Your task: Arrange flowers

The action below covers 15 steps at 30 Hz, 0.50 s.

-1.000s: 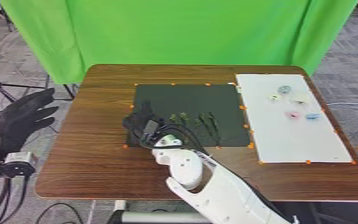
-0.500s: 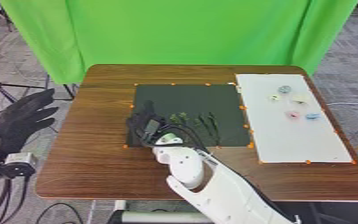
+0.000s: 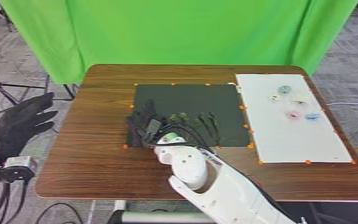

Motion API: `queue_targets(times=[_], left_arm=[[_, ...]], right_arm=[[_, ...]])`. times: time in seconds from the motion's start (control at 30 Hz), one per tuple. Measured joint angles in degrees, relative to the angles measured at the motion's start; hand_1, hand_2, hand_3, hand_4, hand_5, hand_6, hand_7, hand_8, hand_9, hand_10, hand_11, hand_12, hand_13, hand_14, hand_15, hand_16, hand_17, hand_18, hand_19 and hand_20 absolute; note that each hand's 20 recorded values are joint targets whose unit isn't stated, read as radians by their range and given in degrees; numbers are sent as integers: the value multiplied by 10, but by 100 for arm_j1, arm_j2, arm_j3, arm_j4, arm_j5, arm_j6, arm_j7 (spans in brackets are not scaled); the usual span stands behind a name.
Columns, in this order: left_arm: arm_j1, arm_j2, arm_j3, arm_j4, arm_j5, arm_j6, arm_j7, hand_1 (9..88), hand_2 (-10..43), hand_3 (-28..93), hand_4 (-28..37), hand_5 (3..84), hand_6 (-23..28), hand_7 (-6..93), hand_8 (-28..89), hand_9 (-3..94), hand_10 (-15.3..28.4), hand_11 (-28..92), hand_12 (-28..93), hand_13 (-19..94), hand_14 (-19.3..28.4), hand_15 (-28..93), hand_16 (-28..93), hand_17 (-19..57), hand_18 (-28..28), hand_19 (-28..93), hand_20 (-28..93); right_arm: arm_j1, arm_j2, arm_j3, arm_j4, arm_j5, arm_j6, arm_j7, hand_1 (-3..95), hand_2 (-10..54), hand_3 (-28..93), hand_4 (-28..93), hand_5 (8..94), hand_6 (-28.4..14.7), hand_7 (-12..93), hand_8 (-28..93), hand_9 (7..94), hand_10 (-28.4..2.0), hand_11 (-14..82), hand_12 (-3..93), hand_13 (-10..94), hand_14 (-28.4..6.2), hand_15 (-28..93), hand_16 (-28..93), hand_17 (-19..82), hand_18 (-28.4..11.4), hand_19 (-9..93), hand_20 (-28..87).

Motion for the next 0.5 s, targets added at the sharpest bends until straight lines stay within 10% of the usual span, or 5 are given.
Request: queue_targets(times=[0.5], left_arm=[[184,-194,-89,-94,38,10,72,230,-47,707,-283,228,11,219,-104,180,87,151,186,150,119,228,35,-91,188,395,67]], right_arm=[[-193,301,993,-1520,1979,-85,182,223,-95,840,-283,329,-42,271,-129,347,-146,210,260,329,-109,574,168,17,-198,584,415]])
